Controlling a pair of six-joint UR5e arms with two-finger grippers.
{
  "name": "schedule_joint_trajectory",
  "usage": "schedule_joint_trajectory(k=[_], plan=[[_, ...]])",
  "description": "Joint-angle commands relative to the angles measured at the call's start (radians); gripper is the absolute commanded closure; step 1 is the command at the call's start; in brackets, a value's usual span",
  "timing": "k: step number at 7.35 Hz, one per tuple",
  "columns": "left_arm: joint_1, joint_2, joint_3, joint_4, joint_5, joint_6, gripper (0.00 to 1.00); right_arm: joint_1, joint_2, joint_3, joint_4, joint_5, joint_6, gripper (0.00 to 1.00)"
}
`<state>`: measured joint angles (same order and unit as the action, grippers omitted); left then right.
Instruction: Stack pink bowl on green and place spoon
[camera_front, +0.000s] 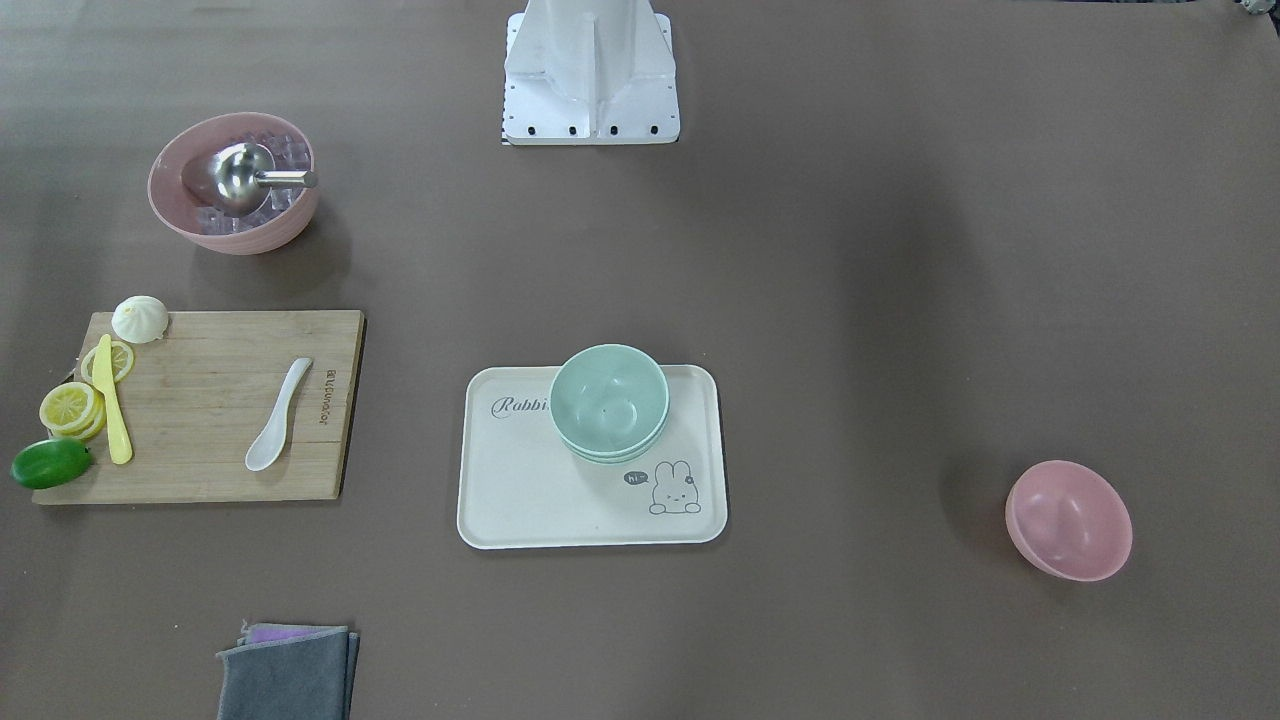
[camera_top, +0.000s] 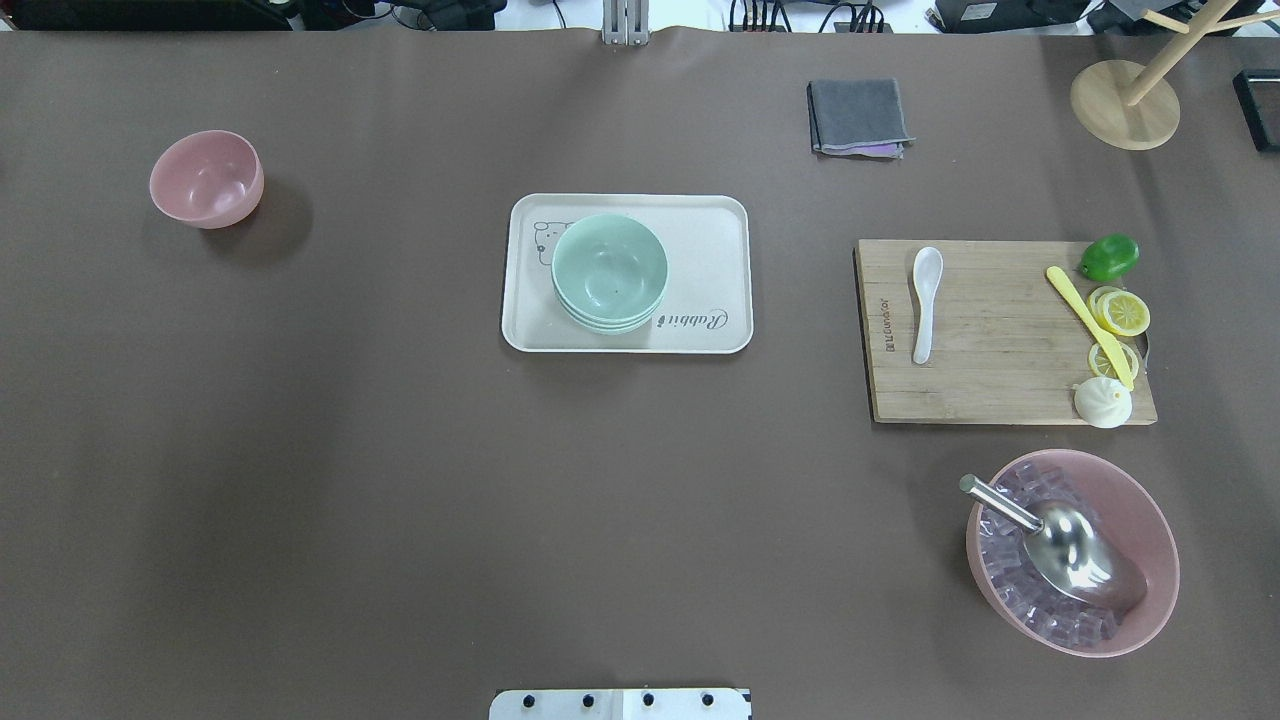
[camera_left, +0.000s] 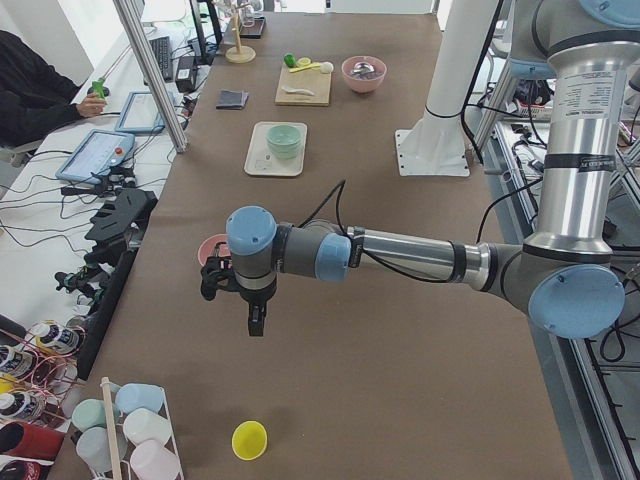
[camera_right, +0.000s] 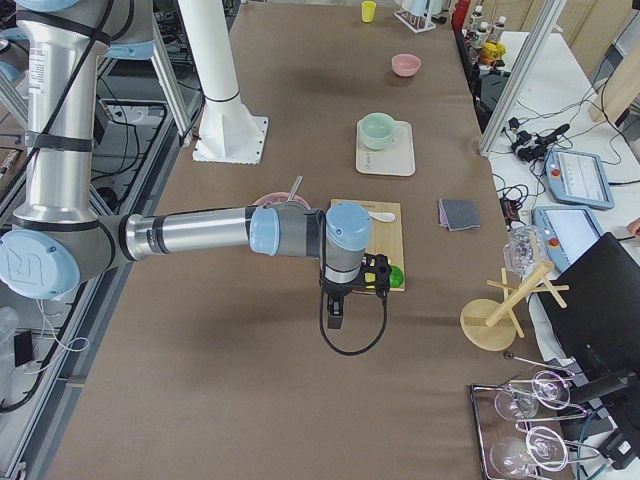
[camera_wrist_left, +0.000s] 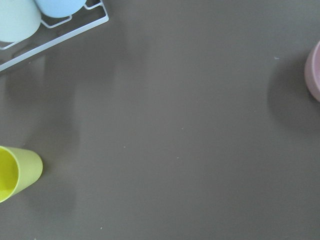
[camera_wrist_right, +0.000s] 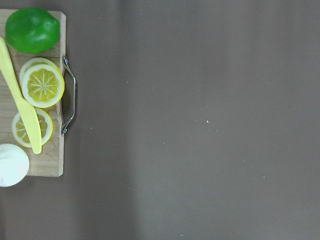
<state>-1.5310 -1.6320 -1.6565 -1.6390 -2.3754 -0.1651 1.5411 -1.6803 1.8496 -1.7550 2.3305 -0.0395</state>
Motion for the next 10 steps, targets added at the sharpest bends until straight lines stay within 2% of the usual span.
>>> schedule_joint_trajectory(k=[1,2,3,5,6,7,10], plan=[[0.086,-0.111,0.074,-0.032,-0.002,-0.08,0.02,-0.004,0.069,-0.024,0.011,-0.002,0.001,0.0],[0.118,-0.215,0.18,-0.062,0.001,-0.114,0.02,-0.006,0.083,-0.035,0.009,0.004,0.003,0.0],[0.139,-0.268,0.314,-0.179,0.001,-0.129,0.02,-0.009,0.091,-0.061,0.035,0.053,0.001,0.0],[0.196,-0.349,0.525,-0.419,0.039,-0.253,0.08,-0.018,0.09,-0.09,0.101,0.067,0.05,0.0],[0.295,-0.371,0.534,-0.496,0.156,-0.389,0.08,-0.018,0.09,-0.092,0.103,0.067,0.055,0.0],[0.34,-0.399,0.537,-0.524,0.215,-0.527,0.08,-0.019,0.09,-0.092,0.101,0.067,0.056,0.0],[0.36,-0.408,0.569,-0.527,0.219,-0.547,0.08,-0.019,0.093,-0.092,0.101,0.116,0.058,0.0]])
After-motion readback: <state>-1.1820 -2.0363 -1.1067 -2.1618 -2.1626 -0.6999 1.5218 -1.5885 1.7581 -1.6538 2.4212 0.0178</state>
